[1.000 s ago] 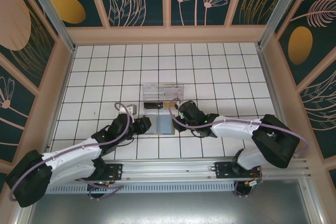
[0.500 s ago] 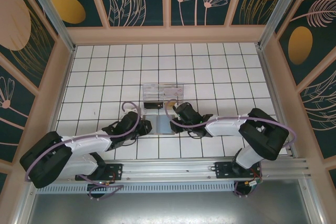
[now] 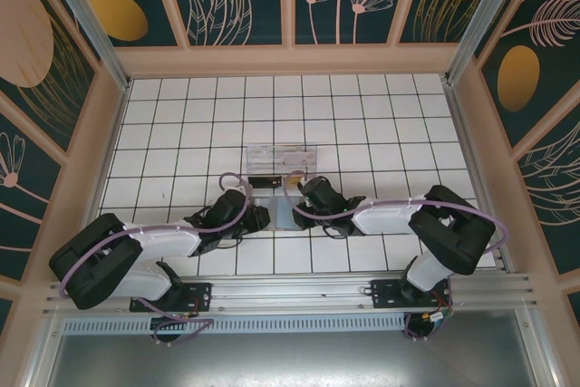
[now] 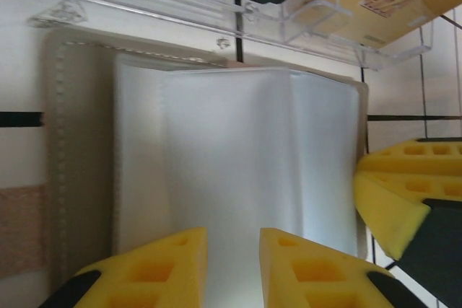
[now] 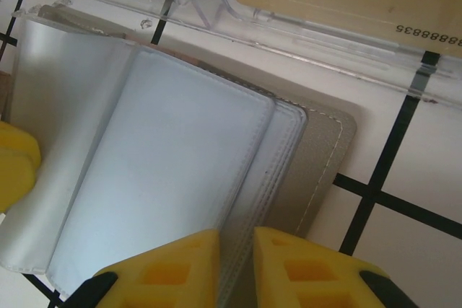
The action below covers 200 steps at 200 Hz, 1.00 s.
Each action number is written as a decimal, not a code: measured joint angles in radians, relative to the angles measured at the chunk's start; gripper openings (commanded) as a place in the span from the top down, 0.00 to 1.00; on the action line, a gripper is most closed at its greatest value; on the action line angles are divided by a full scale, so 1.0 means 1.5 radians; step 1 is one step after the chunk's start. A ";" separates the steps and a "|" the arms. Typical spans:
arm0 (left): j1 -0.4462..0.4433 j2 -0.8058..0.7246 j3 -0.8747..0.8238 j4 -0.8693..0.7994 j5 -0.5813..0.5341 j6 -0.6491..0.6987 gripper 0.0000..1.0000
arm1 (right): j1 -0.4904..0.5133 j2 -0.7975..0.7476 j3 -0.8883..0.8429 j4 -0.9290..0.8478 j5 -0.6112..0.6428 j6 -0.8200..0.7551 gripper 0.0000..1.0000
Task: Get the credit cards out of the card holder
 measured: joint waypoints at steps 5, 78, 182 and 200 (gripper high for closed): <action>0.000 0.000 0.000 0.003 0.005 -0.001 0.72 | 0.000 0.002 0.001 0.001 0.000 0.000 0.78; 0.000 -0.060 0.004 -0.011 0.008 -0.002 0.65 | 0.001 0.006 0.007 0.002 0.001 0.000 0.75; 0.000 -0.332 0.043 -0.245 -0.356 0.031 0.01 | -0.023 -0.357 -0.061 -0.064 0.240 0.042 0.28; 0.000 -0.373 0.041 -0.258 -0.440 0.057 0.01 | -0.063 -0.433 -0.087 -0.072 0.293 0.046 0.17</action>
